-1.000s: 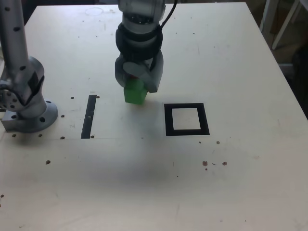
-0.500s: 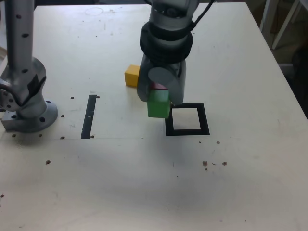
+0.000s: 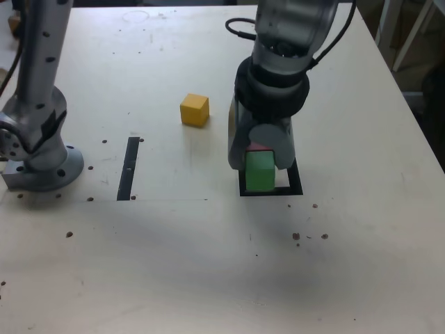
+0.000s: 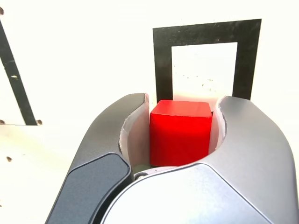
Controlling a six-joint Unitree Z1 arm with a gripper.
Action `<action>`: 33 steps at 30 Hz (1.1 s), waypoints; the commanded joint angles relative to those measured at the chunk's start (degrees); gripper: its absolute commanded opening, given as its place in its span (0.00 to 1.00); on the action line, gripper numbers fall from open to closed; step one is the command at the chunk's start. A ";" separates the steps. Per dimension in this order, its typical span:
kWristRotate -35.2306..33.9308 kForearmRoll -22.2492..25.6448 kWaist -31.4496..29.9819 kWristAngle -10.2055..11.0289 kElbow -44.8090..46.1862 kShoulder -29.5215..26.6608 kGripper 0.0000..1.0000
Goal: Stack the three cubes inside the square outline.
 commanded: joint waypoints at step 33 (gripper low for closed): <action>-1.28 -6.01 2.12 0.88 2.54 3.65 0.33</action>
